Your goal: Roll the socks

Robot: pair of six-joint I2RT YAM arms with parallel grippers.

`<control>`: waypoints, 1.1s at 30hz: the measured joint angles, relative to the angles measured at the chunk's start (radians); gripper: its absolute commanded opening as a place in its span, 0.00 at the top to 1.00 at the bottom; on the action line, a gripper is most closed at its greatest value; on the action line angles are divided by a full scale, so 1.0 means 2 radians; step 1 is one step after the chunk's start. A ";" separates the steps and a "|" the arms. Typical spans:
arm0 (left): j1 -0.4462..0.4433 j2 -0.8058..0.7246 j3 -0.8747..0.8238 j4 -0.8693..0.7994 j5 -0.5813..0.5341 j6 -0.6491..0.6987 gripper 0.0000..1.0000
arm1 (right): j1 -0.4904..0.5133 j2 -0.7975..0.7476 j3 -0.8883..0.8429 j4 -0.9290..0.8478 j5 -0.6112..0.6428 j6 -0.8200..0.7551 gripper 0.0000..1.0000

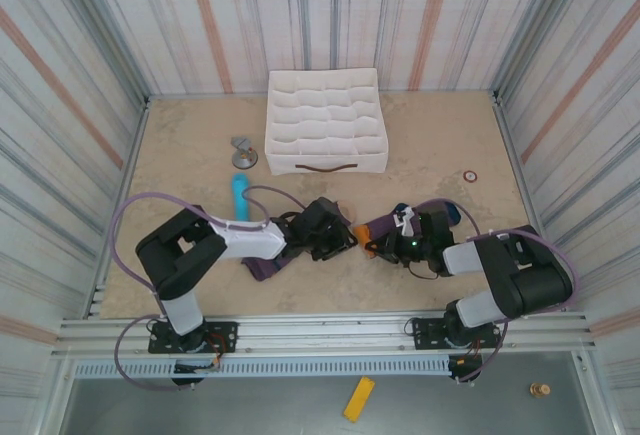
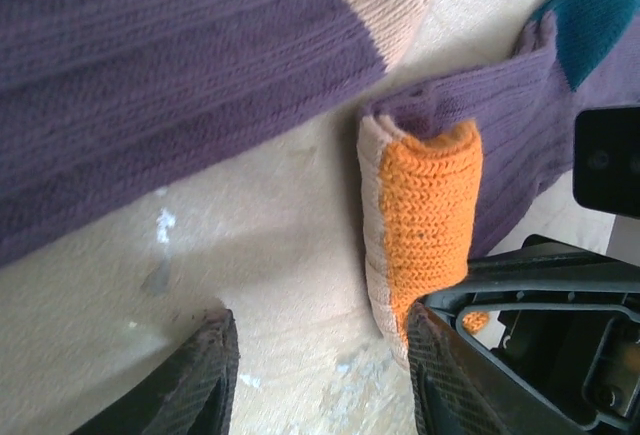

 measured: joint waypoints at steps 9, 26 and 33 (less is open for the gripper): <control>0.000 0.038 0.028 0.035 -0.003 0.009 0.57 | -0.013 0.020 0.000 0.016 -0.024 0.002 1.00; 0.004 0.073 0.046 0.064 0.000 -0.003 0.91 | -0.029 0.033 0.000 0.027 -0.044 0.010 1.00; 0.004 0.071 0.071 0.008 -0.001 -0.003 1.00 | -0.027 -0.010 0.019 -0.057 -0.025 -0.010 0.68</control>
